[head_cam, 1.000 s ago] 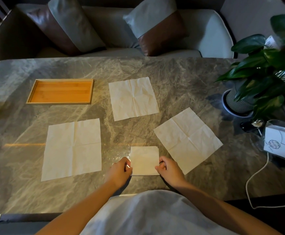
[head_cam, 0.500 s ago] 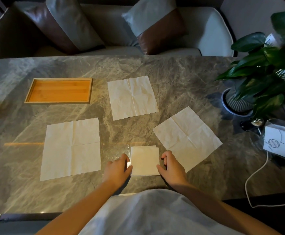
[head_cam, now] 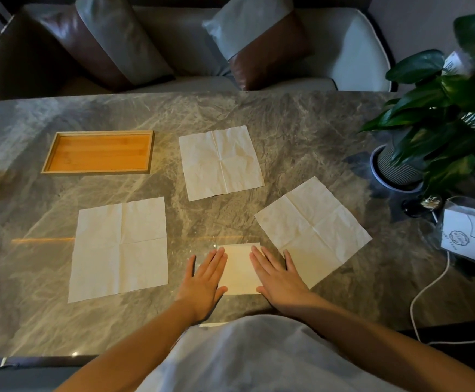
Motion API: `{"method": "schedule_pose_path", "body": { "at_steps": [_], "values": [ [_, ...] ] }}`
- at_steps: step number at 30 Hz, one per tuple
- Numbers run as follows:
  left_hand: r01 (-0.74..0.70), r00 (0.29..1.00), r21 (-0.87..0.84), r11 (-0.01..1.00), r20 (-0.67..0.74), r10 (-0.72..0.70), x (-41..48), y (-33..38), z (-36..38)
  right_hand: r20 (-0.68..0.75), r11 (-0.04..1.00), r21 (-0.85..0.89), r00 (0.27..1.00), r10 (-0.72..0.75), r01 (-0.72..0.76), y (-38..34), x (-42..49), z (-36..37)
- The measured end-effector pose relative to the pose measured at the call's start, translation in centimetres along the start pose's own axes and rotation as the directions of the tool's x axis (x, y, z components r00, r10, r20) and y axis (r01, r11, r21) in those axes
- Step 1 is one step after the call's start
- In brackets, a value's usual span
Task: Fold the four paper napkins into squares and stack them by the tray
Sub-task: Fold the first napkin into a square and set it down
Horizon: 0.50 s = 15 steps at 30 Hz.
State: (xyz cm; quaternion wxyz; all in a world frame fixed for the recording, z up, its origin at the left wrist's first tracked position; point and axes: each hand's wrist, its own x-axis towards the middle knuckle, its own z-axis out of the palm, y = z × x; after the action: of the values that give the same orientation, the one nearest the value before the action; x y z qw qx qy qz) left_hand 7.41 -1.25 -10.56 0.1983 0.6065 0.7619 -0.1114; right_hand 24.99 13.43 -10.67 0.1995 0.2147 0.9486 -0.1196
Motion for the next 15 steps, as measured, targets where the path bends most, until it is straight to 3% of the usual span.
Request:
{"method": "schedule_pose_path", "body": {
  "at_steps": [6,11,13,15],
  "values": [
    [0.055,0.998,0.007,0.998,-0.003,-0.055,-0.2,-0.2,0.2,0.039,0.999,0.027,0.999,0.023,-0.024,0.4,-0.9,-0.8],
    [0.158,0.977,-0.303,0.94,-0.09,-0.193,-0.8,1.4,-1.6,0.047,0.996,0.065,0.998,0.051,-0.054,-0.1,-0.9,-1.6],
    [0.204,0.964,-0.508,0.837,-0.046,-0.263,-0.6,2.3,-2.0,0.051,0.995,0.074,0.997,0.057,-0.061,-0.3,-0.9,-1.7],
    [0.295,0.94,-0.708,0.642,0.094,-0.328,-0.2,2.9,-2.3,0.038,0.994,0.09,0.998,0.059,-0.062,-0.4,-0.9,-1.7]
  ]
}}
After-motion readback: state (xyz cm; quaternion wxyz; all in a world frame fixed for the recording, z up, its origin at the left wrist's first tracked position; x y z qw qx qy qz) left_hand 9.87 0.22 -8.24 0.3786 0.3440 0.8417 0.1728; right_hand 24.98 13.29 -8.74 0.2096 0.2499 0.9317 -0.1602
